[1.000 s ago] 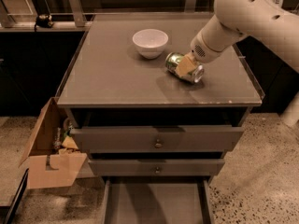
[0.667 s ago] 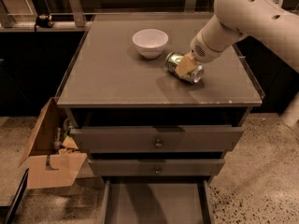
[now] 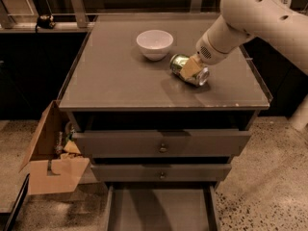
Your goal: Place green can into bottom drawer
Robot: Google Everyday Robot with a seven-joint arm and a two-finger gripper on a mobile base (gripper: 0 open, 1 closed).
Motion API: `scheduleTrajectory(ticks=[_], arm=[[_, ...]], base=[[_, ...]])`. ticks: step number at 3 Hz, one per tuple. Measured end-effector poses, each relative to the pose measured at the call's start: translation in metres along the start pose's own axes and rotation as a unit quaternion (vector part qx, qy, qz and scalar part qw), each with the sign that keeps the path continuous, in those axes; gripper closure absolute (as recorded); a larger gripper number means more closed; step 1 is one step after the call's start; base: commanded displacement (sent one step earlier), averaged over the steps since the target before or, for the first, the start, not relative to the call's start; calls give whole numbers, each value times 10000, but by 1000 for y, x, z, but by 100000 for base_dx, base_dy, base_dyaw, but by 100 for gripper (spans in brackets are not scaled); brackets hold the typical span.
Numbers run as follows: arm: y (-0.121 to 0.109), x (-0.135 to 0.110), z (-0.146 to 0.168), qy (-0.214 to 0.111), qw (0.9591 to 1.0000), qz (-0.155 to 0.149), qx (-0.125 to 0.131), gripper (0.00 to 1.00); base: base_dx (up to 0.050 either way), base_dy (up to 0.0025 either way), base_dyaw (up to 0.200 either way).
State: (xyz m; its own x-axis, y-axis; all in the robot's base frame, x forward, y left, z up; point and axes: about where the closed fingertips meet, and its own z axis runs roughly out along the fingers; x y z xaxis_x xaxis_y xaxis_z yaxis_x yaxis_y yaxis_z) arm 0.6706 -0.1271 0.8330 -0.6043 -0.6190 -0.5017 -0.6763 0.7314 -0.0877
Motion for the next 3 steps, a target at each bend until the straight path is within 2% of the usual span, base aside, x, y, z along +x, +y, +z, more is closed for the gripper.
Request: scheduleTrajectory(ticks=[1, 3], arm=[[0, -2, -5, -42, 10000, -7, -14, 100], [7, -17, -55, -494, 9981, -291, -219, 100]], base=[[0, 0, 0], [0, 0, 0]])
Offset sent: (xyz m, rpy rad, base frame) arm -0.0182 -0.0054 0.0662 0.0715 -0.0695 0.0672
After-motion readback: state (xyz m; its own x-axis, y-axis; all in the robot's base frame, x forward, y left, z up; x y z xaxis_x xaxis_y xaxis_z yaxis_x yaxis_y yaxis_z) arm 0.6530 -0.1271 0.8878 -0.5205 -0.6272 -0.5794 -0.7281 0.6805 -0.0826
